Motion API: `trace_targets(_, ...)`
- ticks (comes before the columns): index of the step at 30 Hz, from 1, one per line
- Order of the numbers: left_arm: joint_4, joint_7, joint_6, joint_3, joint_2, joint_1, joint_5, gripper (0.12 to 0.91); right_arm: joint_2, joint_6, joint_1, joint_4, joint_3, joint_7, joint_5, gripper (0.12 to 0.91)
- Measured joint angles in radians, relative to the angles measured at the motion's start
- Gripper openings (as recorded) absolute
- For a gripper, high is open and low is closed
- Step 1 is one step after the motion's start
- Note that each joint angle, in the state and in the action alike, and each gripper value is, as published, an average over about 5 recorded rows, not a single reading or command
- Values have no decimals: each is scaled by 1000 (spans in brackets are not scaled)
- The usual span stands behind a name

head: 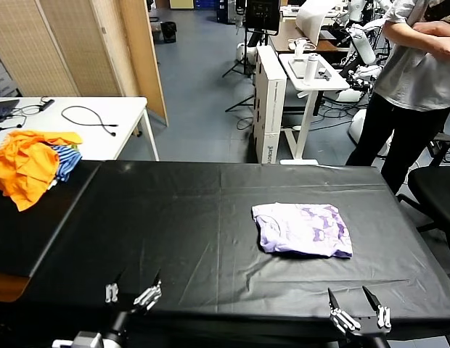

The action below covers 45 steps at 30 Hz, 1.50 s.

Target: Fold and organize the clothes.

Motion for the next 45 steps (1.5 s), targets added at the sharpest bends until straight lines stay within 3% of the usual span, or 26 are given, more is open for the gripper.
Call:
trace_targets(22,3,10,-16,1,-6,9,1,907,5,-5,-11,7,-8,0,-13,907)
trace_targets(36,-3,-1,1,-4,2,14,-12,907,3,-25,-14,13,-11,2,-15,907)
trace_targets(45,-1,10,6,0,2,18,-21,907,3,-29,-21,19,-13,4,-24,907)
